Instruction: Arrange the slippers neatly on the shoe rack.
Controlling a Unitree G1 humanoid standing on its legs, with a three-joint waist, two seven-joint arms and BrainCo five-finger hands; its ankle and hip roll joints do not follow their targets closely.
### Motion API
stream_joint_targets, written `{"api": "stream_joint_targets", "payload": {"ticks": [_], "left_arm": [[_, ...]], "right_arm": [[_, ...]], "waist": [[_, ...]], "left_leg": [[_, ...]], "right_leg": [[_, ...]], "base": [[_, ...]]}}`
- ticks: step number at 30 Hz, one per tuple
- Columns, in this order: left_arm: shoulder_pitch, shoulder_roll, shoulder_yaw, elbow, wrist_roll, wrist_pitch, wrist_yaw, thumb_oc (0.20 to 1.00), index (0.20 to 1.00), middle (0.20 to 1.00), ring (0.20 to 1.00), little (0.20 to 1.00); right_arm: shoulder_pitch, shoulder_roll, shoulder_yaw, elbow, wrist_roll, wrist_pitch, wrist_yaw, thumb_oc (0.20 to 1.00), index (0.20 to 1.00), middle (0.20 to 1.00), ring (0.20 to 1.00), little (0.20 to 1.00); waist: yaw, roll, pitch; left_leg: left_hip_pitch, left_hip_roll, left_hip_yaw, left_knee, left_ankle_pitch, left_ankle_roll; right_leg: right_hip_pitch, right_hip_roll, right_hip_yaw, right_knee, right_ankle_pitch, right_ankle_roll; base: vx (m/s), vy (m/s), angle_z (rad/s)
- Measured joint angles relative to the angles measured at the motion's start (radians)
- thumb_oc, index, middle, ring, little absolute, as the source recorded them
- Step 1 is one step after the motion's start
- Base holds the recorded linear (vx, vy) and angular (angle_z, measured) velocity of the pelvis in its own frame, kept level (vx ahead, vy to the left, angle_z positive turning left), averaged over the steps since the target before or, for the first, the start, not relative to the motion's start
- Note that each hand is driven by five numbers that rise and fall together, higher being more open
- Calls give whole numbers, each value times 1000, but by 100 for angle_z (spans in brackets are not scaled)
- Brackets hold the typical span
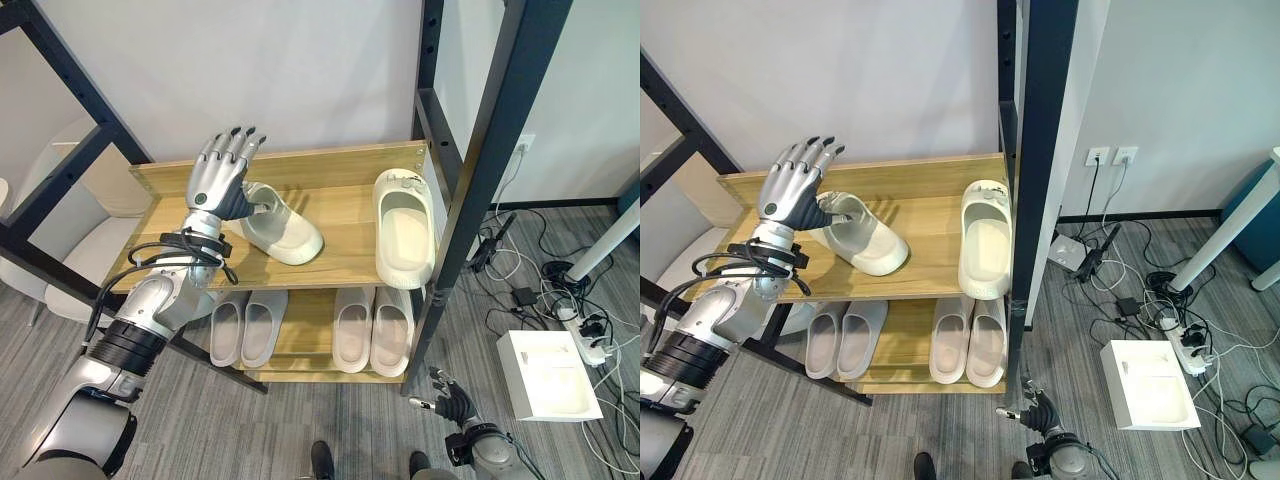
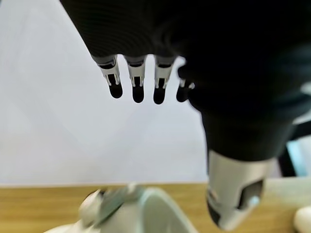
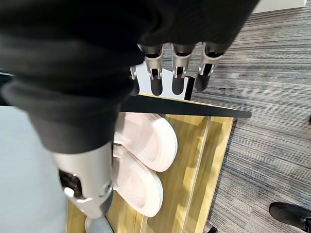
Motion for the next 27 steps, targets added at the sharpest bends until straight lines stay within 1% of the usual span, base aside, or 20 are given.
{"api": "stream_joint_targets", "payload": {"ticks": [5,11,14,21,24,25,26,27], "left_arm": [[-2,-32,-5,124,-12,15,-1,1000,1000,1000,1000,1000],[-23,-42,-8,233,-23,26,-1,1000,1000,1000,1000,1000],[-52,-43,-14,312,-49,33,-2,1000,1000,1000,1000,1000],[-60,-39,-16,389,-65,47,-11,1000,1000,1000,1000,1000],[-76,-32,-16,473,-71,52,-11,1000,1000,1000,1000,1000],[-84,-30,-17,509,-88,55,-12,755,755,755,755,755],[-91,-25,-17,546,-88,61,-19,200,200,200,200,200],[-91,-23,-17,565,-90,66,-24,200,200,200,200,200]], "right_arm": [[17,0,1,0,0,0,0,1000,1000,1000,1000,1000],[37,0,0,1,0,2,0,1000,1000,1000,1000,1000],[37,-1,0,1,0,3,0,1000,1000,1000,1000,1000],[39,-3,1,1,0,8,0,1000,1000,1000,1000,1000],[40,-6,2,1,0,8,1,1000,1000,1000,1000,1000],[39,-8,3,1,0,8,2,1000,1000,1000,1000,1000],[40,-10,4,1,0,8,2,1000,1000,1000,1000,1000],[40,-11,4,1,0,8,3,1000,1000,1000,1000,1000]], "waist": [[-5,-4,-8],[-22,-18,-21],[-26,-18,-23],[-26,-10,-37],[-25,-7,-39],[-25,-7,-40],[-25,-6,-41],[-24,-6,-41]], "left_leg": [[0,0,0,0,0,0],[0,1,2,0,0,0],[0,2,10,-6,-1,0],[-2,4,22,-7,-1,-1],[-3,4,22,-7,-1,-1],[-3,4,22,-7,-1,-1],[-3,4,21,-7,-1,-1],[-3,4,21,-7,-1,0]], "right_leg": [[0,0,1,0,0,0],[-2,0,2,0,0,0],[-6,0,12,0,0,0],[-14,0,23,0,2,4],[-14,1,22,0,3,4],[-14,1,22,0,3,5],[-14,1,22,0,3,4],[-13,1,21,0,3,4]], "base": [[0,0,0],[10,5,0],[19,0,-8],[12,0,-5],[0,0,0],[0,0,0],[0,0,0],[0,0,0]]}}
